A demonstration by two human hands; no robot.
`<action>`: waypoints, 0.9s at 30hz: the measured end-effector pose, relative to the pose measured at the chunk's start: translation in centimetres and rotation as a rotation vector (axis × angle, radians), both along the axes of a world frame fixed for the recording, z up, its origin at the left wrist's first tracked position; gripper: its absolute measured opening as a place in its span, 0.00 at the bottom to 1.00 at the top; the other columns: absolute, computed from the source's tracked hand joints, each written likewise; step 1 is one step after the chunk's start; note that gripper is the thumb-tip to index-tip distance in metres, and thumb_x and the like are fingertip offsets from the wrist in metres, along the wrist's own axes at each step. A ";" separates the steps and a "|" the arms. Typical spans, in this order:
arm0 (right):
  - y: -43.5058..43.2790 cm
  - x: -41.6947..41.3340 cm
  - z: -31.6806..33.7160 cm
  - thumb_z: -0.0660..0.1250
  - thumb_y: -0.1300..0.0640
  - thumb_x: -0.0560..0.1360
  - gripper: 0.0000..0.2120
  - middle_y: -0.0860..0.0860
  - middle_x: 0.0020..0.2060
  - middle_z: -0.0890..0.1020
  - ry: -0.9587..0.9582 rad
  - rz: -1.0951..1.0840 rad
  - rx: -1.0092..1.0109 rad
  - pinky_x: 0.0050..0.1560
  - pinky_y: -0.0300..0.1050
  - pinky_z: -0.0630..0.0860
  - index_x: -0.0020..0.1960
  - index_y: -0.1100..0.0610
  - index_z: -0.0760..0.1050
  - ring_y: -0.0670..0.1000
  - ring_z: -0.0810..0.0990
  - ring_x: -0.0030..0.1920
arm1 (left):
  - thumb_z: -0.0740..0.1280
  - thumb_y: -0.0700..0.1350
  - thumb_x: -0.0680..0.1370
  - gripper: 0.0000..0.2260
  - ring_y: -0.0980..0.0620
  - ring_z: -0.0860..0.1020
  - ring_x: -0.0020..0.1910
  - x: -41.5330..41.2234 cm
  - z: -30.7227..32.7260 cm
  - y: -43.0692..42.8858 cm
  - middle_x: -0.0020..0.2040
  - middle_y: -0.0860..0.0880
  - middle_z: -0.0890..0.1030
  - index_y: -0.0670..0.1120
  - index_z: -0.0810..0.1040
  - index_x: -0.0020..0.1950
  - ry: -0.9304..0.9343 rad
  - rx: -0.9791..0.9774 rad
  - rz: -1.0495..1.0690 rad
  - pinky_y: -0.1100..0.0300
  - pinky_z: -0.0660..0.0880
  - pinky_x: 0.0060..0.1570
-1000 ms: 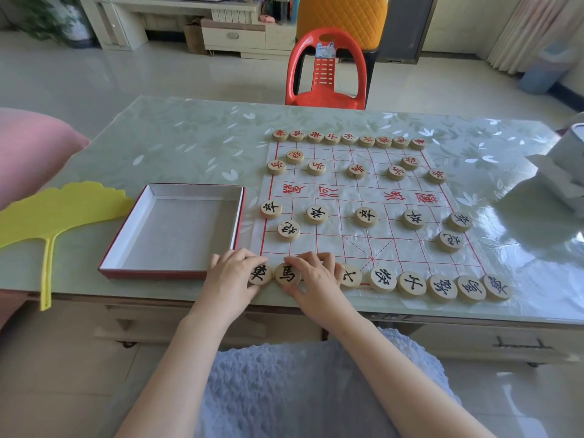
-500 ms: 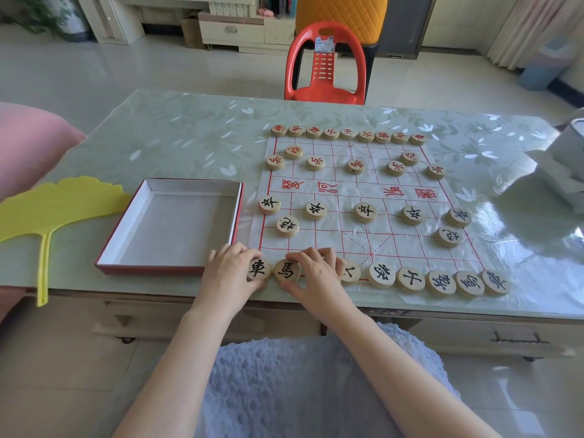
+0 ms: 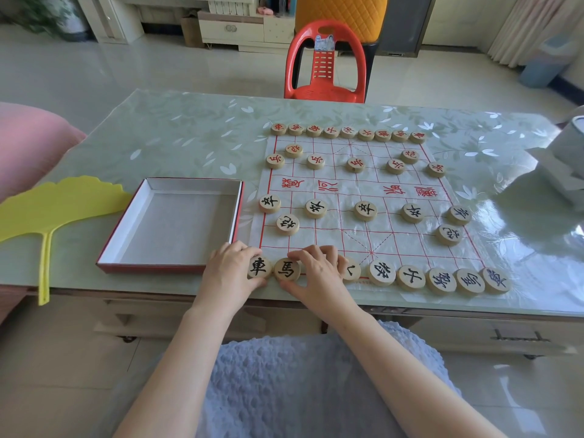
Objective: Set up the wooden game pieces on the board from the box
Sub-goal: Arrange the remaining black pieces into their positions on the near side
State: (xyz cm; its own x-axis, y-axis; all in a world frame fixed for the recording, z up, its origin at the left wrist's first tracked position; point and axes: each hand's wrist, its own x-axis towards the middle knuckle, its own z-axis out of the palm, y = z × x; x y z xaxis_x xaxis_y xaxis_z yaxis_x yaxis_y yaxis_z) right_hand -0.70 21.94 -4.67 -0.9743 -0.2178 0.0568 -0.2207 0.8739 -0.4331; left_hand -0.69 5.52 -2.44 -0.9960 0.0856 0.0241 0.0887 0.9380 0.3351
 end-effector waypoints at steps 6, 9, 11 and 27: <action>-0.2 0.0 -0.1 0.63 0.44 0.74 0.23 0.45 0.60 0.72 0.004 0.020 0.001 0.48 0.41 0.46 0.67 0.48 0.68 0.52 0.60 0.62 | 0.71 0.50 0.71 0.21 0.50 0.71 0.58 0.0 -0.1 -0.1 0.56 0.50 0.76 0.49 0.74 0.63 0.004 -0.001 0.008 0.58 0.66 0.56; -0.2 0.0 -0.1 0.63 0.45 0.74 0.22 0.45 0.60 0.72 0.003 0.021 -0.005 0.47 0.41 0.46 0.67 0.49 0.68 0.52 0.61 0.62 | 0.71 0.50 0.71 0.20 0.49 0.71 0.57 -0.1 -0.1 0.0 0.55 0.50 0.76 0.49 0.74 0.62 0.010 -0.009 0.015 0.58 0.66 0.56; -0.2 0.0 -0.1 0.63 0.45 0.74 0.22 0.45 0.60 0.72 0.001 0.022 -0.009 0.47 0.41 0.47 0.67 0.49 0.68 0.52 0.61 0.62 | 0.71 0.51 0.71 0.20 0.49 0.71 0.57 -0.1 -0.1 0.1 0.55 0.50 0.76 0.49 0.75 0.62 0.010 -0.015 0.019 0.58 0.66 0.55; 0.9 0.0 0.4 0.66 0.44 0.72 0.25 0.45 0.62 0.70 0.012 -0.010 -0.078 0.50 0.41 0.48 0.68 0.47 0.67 0.52 0.60 0.63 | 0.72 0.51 0.70 0.26 0.49 0.71 0.59 0.2 0.3 0.5 0.57 0.50 0.75 0.49 0.71 0.67 0.027 0.049 0.015 0.58 0.67 0.57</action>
State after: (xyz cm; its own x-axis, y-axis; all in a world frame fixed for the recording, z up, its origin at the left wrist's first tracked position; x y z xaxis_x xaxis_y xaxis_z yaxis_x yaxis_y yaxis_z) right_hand -0.70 22.83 -4.31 -0.9756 -0.2028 0.0847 -0.2177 0.8395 -0.4978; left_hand -0.46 6.00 -2.18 -0.9962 0.0685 0.0545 0.0841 0.9218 0.3785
